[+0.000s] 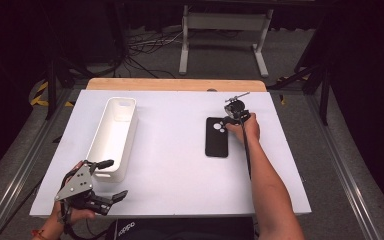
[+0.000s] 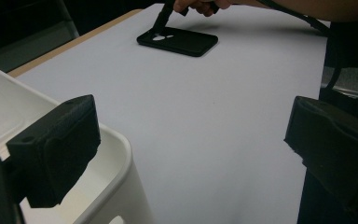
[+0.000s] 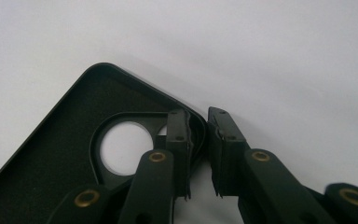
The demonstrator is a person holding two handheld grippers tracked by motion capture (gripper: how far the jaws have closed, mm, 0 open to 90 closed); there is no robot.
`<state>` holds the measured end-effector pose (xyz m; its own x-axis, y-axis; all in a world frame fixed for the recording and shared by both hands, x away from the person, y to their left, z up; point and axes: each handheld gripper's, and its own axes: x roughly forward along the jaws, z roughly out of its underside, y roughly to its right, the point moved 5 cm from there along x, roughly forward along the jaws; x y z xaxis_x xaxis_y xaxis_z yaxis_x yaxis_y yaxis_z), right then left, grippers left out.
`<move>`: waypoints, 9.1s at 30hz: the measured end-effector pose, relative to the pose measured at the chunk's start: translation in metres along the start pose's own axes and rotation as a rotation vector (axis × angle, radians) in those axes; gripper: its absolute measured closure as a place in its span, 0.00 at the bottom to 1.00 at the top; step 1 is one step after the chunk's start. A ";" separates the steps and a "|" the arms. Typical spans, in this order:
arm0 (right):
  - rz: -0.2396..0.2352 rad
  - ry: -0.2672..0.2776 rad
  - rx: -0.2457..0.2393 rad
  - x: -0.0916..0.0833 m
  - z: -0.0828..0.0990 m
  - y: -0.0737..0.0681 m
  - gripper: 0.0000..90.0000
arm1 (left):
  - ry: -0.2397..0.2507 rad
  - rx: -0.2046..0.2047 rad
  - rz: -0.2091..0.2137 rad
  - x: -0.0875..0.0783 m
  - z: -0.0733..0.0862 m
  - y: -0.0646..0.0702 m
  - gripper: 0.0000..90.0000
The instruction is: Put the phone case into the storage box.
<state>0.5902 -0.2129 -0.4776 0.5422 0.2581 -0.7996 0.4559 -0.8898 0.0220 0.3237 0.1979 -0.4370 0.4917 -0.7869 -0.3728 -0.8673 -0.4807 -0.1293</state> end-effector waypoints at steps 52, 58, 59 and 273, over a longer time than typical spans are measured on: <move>0.088 0.563 -0.222 -0.121 0.011 -0.067 0.91 | 0.010 0.023 -0.105 0.009 -0.026 0.000 0.06; 0.091 0.587 -0.245 -0.129 0.011 -0.076 0.91 | 0.022 0.008 -0.121 0.013 -0.033 -0.003 0.10; 0.092 0.590 -0.249 -0.130 0.012 -0.077 0.91 | 0.021 0.002 -0.135 0.015 -0.034 -0.005 0.10; 0.066 0.611 -0.288 -0.159 0.135 -0.093 0.16 | 0.233 -0.066 -0.089 0.042 -0.122 -0.060 0.91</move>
<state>0.3661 -0.2216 -0.4333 0.8385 0.4483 -0.3097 0.5317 -0.7973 0.2856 0.4060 0.1470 -0.3330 0.5768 -0.8048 -0.1398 -0.8168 -0.5700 -0.0887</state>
